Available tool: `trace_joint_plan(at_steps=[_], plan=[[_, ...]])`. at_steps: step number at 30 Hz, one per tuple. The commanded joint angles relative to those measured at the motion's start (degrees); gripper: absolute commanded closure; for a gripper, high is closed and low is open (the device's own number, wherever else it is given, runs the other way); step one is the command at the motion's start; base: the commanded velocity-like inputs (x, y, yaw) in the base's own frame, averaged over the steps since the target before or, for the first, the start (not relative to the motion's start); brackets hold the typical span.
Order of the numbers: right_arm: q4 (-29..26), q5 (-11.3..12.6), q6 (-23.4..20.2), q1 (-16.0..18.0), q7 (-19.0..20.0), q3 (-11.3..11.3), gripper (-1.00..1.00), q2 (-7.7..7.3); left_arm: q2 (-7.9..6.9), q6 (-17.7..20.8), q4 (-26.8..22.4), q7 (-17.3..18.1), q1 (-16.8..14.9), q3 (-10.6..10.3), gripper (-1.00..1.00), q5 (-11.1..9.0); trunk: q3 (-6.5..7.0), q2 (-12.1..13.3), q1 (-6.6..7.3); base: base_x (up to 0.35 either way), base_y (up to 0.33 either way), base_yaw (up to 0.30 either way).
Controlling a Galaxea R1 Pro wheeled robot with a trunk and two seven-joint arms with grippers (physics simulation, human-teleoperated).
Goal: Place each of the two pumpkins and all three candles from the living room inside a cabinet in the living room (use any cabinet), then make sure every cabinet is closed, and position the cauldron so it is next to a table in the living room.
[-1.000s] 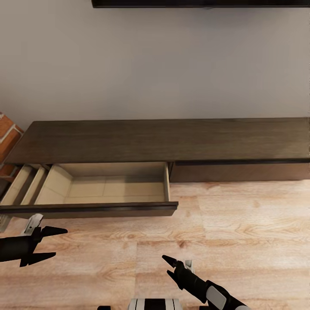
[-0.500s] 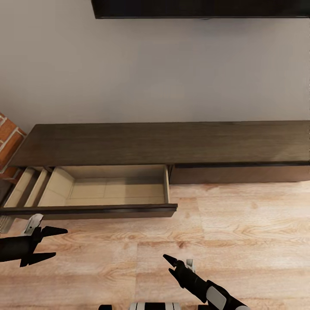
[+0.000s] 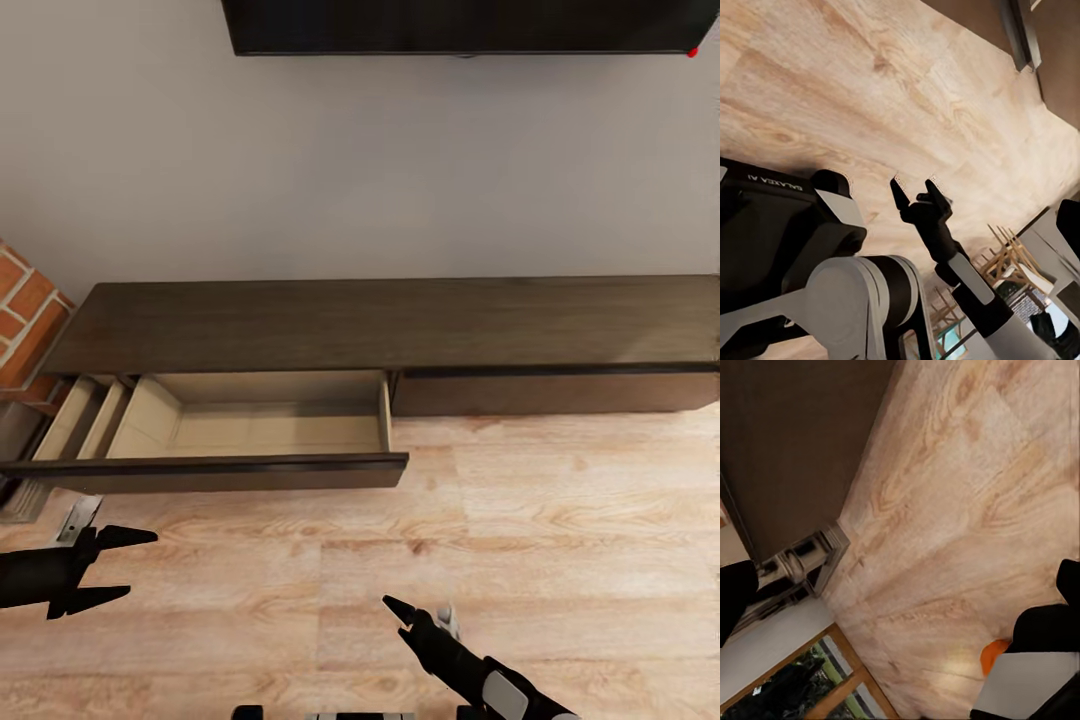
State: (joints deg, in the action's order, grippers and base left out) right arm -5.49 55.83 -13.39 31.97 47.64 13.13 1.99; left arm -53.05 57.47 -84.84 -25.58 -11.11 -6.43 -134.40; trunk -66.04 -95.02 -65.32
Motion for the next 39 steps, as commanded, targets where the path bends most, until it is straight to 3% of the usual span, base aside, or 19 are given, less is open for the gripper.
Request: trace_joint_plan(at_steps=[1,6,24,39], plan=[[0.06,0.6,-0.25,0.03,-0.21,0.27,-1.0,-0.02,-0.04,0.01,-0.01,-0.53,-0.05,-0.08,-1.0,-0.6,0.16,0.4,0.26,-0.33,0.0,0.0],[0.69,0.6,2.01,0.03,-1.76,0.31,-1.0,0.02,0.02,0.01,-0.31,-0.67,-0.06,-0.32,-1.0,-0.6,1.06,2.4,1.36,-0.333,-0.019,0.071],[0.92,0.67,3.16,0.03,-2.09,0.35,-1.0,-0.05,0.07,0.01,-1.42,-0.7,-0.06,-0.45,-1.0,-0.6,1.06,2.4,1.36,-0.212,-0.181,0.087],[1.61,0.66,4.55,0.03,-2.11,0.4,-1.0,-0.05,0.05,0.01,-1.95,-0.7,-0.06,-0.43,-1.0,-0.6,1.06,2.4,1.36,-0.107,-0.17,0.264]])
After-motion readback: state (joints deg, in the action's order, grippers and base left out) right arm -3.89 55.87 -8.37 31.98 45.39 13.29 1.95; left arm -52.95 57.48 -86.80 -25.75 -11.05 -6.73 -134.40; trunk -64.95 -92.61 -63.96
